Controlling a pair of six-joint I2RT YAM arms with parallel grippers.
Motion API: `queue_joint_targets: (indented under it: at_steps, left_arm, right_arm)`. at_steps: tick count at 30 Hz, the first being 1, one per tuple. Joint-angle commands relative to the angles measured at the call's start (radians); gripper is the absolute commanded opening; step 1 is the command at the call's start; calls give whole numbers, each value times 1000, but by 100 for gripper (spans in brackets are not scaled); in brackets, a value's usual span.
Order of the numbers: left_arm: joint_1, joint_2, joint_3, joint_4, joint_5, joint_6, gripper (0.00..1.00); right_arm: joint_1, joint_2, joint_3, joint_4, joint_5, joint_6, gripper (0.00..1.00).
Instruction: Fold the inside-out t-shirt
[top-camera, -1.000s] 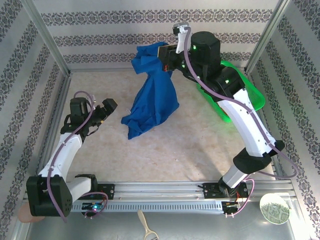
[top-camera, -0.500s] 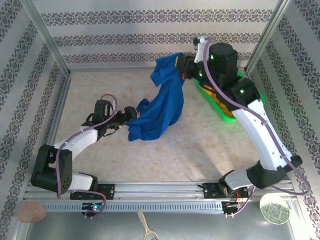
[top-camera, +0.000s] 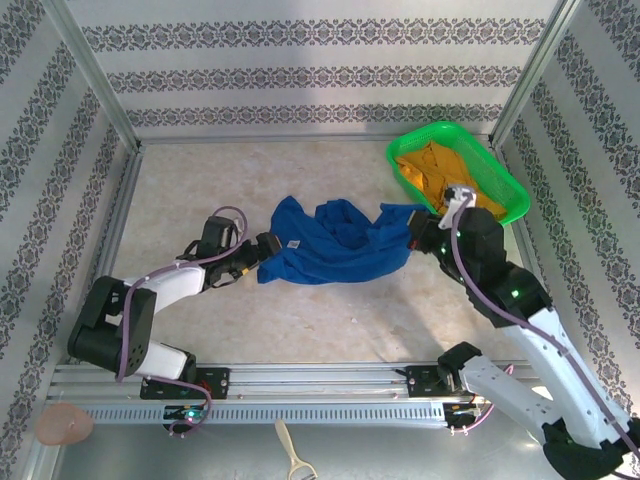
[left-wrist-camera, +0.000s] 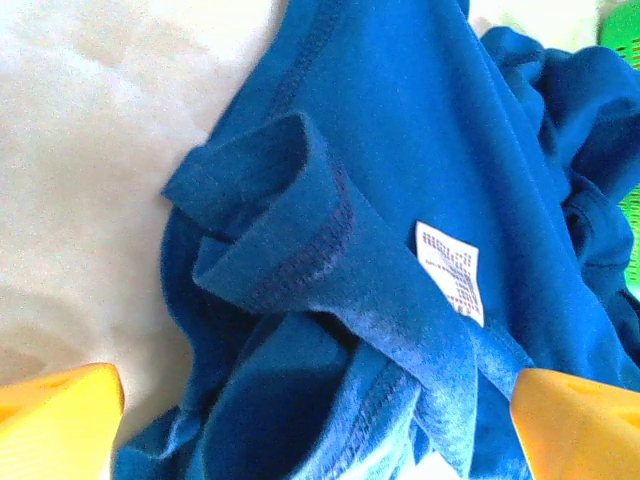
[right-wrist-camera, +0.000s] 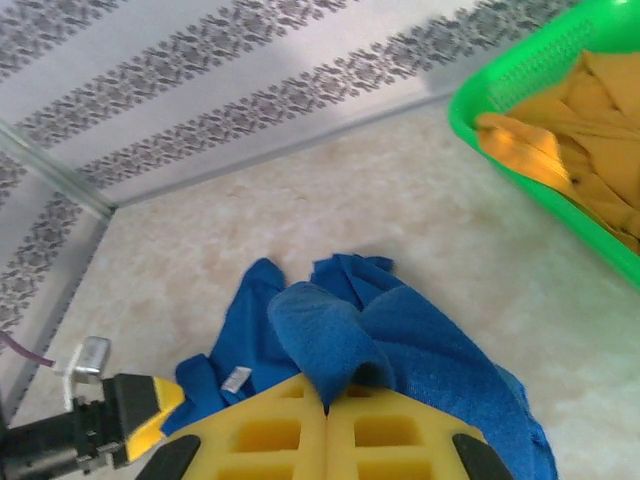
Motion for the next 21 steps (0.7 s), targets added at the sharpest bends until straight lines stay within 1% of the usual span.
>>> queue_joint_targets:
  at_steps: [1, 3, 6, 11, 16, 18, 19, 21]
  left_arm:
    - [-11, 21, 97, -59, -70, 70, 99]
    - [-11, 40, 157, -129, -101, 110, 100]
    - [-11, 65, 207, -189, -134, 153, 99]
    - [-12, 112, 228, -208, -114, 169, 91]
    - [-19, 158, 198, -156, -92, 153, 82]
    - [-27, 190, 202, -131, -74, 149, 73]
    - [-31, 203, 204, -117, -62, 146, 65]
    - [-34, 231, 222, -87, -37, 137, 38]
  right_arm:
    - [-11, -51, -47, -39, 88, 39, 0]
    - [-14, -72, -69, -47, 99, 38, 0]
    - [-20, -74, -80, -43, 93, 34, 0]
    - [-29, -58, -94, -18, 72, 32, 0]
    - [-40, -44, -93, 12, 46, 34, 0]
    - [-45, -32, -81, 21, 33, 30, 0]
    - [-49, -25, -72, 25, 26, 28, 0]
    - [-63, -5, -53, 38, 9, 29, 0]
